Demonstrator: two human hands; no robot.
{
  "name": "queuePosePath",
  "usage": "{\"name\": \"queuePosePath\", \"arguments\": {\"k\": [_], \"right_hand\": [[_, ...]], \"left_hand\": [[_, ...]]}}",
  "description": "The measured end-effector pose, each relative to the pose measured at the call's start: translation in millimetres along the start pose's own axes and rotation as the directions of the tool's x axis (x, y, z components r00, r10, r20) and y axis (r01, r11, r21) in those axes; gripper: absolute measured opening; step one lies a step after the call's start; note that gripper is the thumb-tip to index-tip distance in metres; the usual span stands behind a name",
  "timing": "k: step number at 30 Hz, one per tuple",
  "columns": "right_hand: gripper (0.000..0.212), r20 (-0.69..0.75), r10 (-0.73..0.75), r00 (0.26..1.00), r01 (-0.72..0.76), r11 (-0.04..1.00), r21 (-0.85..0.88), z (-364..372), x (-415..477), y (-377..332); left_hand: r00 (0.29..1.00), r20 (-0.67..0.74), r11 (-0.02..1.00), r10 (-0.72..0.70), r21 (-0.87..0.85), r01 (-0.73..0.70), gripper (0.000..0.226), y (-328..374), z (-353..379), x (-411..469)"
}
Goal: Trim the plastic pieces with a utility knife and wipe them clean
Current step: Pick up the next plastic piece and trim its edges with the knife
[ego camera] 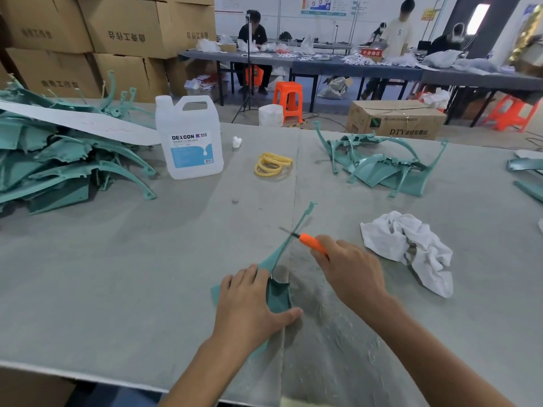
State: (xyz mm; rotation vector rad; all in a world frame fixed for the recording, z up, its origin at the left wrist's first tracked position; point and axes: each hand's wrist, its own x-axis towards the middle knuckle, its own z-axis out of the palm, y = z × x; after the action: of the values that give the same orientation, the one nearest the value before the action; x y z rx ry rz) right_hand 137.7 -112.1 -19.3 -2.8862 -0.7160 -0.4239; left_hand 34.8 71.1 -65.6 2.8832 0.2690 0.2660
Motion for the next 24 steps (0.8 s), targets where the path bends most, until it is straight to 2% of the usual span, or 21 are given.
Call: {"name": "queuePosePath", "arguments": {"k": [4,7,11,13,14,16,19,21,24], "right_hand": [[0.045,0.186,-0.067,0.98,0.068,0.998,-0.001,-6.3,-10.7,-14.5],[0.054,0.262,-0.084,0.961,0.105,0.992,-0.065,-18.7,-3.1,-24.2],[0.034,0.302,-0.178,0.937,0.253,0.94,-0.231,-33.2,14.5,-31.8],[0.015,0.338,-0.228,0.913,0.332,0.896,-0.295,-37.7,21.2,-32.0],[0.01,0.336,-0.242,0.91,0.352,0.879,-0.32,-41.6,25.3,-29.8],[0.012,0.264,-0.203,0.943,0.294,0.88,-0.373,-51.6,40.1,-16.9],[0.035,0.115,-0.136,0.984,0.173,0.886,-0.431,-71.3,59.2,8.7],[0.041,0.041,-0.188,0.981,0.186,0.878,-0.442,-66.6,54.6,14.8],[0.042,0.004,-0.176,0.984,0.169,0.94,-0.296,-51.0,33.6,10.6]], "left_hand": [[1.0,-0.016,0.999,0.008,0.034,-0.007,0.108,-1.8,-1.4,-1.0],[1.0,-0.029,1.0,0.004,0.031,-0.003,0.103,-2.4,-0.1,-3.4],[0.999,-0.033,1.0,0.007,0.014,-0.007,0.093,-2.1,1.2,-2.1],[1.0,-0.029,1.0,0.008,0.01,-0.008,0.095,-2.9,1.1,-2.4],[1.0,-0.022,1.0,0.005,0.006,-0.005,0.097,-2.9,0.9,-2.9],[1.0,-0.007,1.0,-0.008,-0.011,0.007,0.099,-2.1,0.3,-3.7],[1.0,0.001,1.0,-0.017,-0.017,0.017,0.096,-0.1,-1.0,-3.5],[1.0,-0.007,1.0,-0.017,-0.007,0.017,0.095,0.9,-1.2,-3.8],[1.0,-0.012,1.0,-0.009,0.002,0.009,0.094,1.5,-2.3,-4.5]]}}
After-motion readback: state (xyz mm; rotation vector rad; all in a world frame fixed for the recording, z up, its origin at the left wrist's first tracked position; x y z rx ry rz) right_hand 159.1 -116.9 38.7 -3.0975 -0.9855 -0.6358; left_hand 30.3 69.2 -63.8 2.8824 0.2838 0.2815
